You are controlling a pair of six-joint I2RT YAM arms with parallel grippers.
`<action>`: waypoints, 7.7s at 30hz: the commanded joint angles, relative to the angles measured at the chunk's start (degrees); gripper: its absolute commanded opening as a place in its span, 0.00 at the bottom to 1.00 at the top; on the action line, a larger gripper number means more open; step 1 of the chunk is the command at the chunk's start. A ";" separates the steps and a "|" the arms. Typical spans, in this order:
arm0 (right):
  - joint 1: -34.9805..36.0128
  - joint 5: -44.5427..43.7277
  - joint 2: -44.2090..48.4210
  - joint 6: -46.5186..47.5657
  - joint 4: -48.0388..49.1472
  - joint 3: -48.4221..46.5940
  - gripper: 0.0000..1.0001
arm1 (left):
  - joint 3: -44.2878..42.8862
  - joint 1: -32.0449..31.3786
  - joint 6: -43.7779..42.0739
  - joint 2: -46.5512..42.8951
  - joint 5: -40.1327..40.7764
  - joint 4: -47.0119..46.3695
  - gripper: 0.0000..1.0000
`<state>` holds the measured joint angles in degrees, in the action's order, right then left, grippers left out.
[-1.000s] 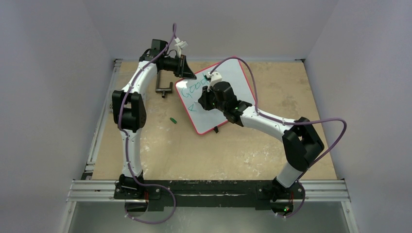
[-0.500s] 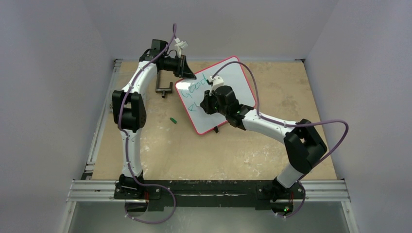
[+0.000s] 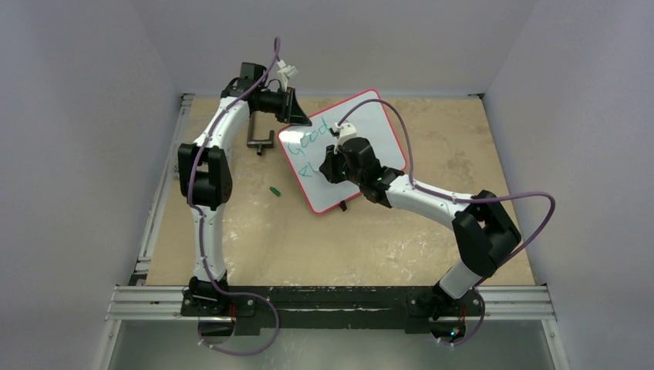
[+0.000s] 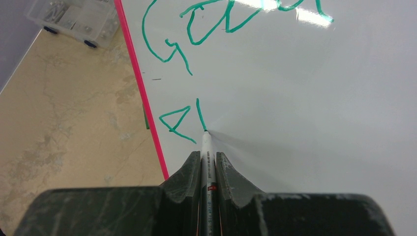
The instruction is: Write a sentence on the whiteboard
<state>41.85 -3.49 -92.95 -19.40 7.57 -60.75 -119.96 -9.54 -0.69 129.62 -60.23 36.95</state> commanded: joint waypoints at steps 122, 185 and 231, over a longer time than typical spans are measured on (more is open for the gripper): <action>-5.95 4.50 -4.57 -1.04 -5.67 -9.55 0.00 | 1.18 -1.01 -3.66 -4.48 0.01 -1.27 0.00; -12.92 9.57 9.26 -0.78 -1.16 -4.06 0.00 | 2.26 -1.01 -5.22 -5.70 1.25 -0.74 0.00; -10.47 8.59 -0.85 2.07 1.01 -6.00 0.00 | 1.93 -1.00 -5.29 -5.79 0.85 -0.52 0.00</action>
<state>31.16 8.01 -94.17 -17.93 8.16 -65.01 -118.21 -10.00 -2.22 127.04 -58.94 37.32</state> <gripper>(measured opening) 0.100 0.114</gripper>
